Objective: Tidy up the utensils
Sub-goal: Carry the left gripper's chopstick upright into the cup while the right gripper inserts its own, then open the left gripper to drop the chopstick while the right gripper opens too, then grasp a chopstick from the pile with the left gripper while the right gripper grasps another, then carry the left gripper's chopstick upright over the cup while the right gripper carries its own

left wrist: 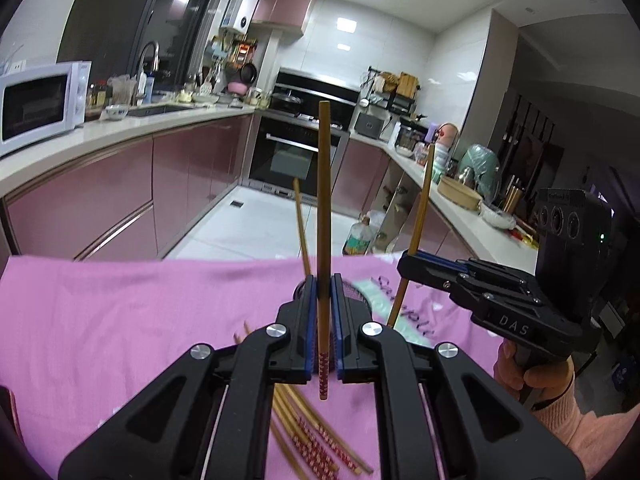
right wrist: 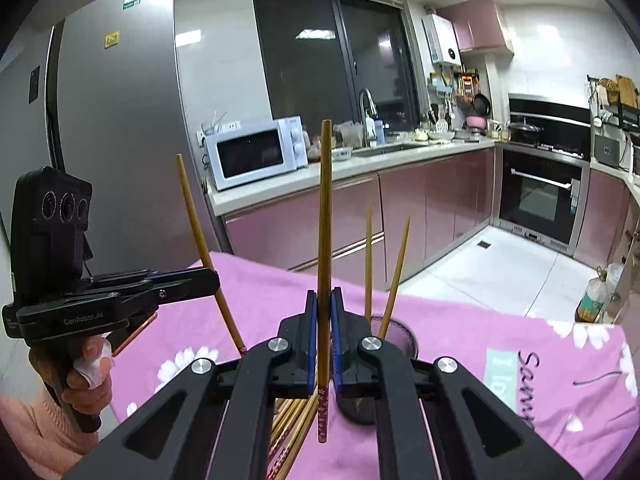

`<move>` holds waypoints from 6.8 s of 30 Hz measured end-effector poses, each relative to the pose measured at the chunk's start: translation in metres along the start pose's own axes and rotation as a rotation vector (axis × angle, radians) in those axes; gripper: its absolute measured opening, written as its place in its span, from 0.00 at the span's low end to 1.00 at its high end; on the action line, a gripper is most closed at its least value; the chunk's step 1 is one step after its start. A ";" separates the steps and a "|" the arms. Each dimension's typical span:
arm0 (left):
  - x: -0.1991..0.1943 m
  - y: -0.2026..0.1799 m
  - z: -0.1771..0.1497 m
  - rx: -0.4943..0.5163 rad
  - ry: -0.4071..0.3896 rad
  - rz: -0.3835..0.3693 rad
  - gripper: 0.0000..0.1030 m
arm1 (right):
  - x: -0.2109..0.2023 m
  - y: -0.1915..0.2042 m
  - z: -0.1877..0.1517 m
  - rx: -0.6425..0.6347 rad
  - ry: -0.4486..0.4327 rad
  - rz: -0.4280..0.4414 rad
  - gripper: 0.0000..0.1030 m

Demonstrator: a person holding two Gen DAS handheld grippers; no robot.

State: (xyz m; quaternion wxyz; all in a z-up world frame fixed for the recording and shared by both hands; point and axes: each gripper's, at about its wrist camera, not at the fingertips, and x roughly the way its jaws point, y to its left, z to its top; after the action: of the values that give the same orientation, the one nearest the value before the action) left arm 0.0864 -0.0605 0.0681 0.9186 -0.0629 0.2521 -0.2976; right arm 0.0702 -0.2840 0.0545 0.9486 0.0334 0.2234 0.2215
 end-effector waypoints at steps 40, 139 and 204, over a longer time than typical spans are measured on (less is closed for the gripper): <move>0.134 0.002 0.018 0.040 0.162 0.054 0.07 | 0.070 -0.039 -0.003 0.066 0.135 -0.075 0.05; 0.139 0.049 -0.124 -0.008 0.449 0.275 0.09 | 0.124 0.027 -0.109 0.049 0.443 -0.044 0.05; 0.090 -0.011 0.054 0.017 0.088 0.036 0.07 | 0.028 -0.036 0.014 0.026 0.051 -0.055 0.05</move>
State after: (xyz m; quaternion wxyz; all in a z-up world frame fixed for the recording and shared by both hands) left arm 0.1704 -0.1231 0.0790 0.9124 -0.0375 0.2907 -0.2858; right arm 0.1130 -0.3035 0.0494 0.9478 0.0337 0.2514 0.1931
